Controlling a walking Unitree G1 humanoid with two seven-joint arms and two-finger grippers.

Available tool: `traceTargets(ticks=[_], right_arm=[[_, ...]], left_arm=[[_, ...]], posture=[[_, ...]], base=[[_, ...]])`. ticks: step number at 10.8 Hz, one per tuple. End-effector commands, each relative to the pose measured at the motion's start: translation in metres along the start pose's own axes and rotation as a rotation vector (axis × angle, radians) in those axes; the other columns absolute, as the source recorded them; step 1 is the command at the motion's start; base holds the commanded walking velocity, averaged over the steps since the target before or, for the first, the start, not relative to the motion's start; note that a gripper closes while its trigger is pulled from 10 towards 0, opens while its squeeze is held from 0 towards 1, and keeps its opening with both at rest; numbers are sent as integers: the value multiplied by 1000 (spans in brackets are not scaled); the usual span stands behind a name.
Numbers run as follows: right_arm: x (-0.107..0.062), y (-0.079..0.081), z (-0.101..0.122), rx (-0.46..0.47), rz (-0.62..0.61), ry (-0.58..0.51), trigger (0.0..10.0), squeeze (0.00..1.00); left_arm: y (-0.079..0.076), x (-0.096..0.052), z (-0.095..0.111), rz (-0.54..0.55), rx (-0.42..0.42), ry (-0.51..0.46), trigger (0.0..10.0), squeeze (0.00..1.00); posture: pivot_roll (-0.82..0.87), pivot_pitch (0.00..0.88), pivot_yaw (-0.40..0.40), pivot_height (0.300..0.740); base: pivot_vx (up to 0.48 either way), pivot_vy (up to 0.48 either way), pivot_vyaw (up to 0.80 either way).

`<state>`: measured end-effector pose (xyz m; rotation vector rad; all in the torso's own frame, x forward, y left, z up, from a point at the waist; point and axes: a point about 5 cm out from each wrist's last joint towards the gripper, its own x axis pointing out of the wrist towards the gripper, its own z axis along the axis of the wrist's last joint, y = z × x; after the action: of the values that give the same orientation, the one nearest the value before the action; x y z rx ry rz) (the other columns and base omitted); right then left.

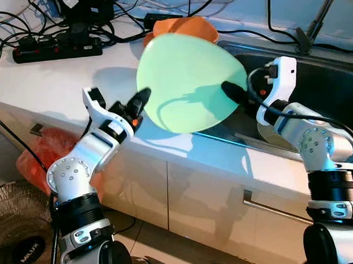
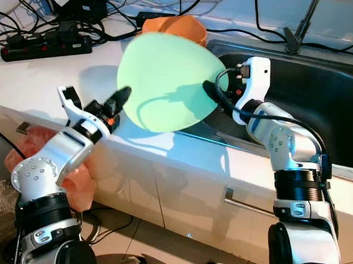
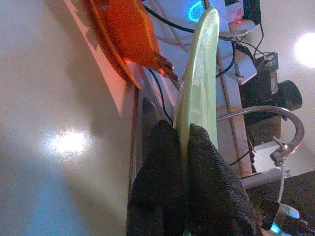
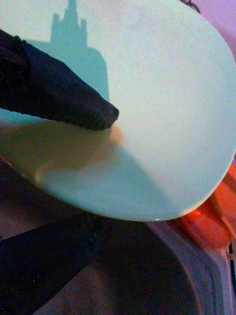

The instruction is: Kitchen organization

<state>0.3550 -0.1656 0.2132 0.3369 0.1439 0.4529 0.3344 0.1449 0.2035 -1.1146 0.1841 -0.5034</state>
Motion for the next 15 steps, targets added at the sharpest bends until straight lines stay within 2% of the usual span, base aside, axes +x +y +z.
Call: traceTargets(ticks=[1, 2, 3, 7, 10, 14, 15], right_arm=[[1, 5, 2, 26, 32, 3, 10000, 0], [1, 6, 3, 42, 49, -5, 4196, 0], [0, 6, 5, 63, 54, -10, 0, 0], [-2, 12, 8, 227, 135, 2, 0, 0], [-3, 16, 11, 274, 173, 8, 0, 0], [-5, 15, 9, 278, 165, 22, 0, 0], [-5, 14, 11, 284, 159, 9, 0, 0]], left_arm=[[-24, 5, 3, -132, 1, 0, 0, 0], [-27, 6, 0, -148, -10, 9, 0, 0], [-28, 7, -2, -162, -11, 21, 0, 0], [-22, 6, -8, -185, -35, 52, 0, 0], [-20, 5, -6, -177, -14, 50, 0, 0], [-20, 5, -10, -170, 19, 72, 0, 0], [-20, 4, -12, -158, 56, 88, 2314, 0]], posture=[[135, 93, -20, 740], [134, 93, -18, 740], [134, 93, -18, 740], [128, 91, -19, 740], [128, 89, -20, 740], [125, 91, -23, 740], [124, 91, -24, 740]], base=[[0, 0, 0], [0, 0, 0], [0, 0, 0], [0, 0, 0], [0, 0, 0], [0, 0, 0], [0, 0, 0]])
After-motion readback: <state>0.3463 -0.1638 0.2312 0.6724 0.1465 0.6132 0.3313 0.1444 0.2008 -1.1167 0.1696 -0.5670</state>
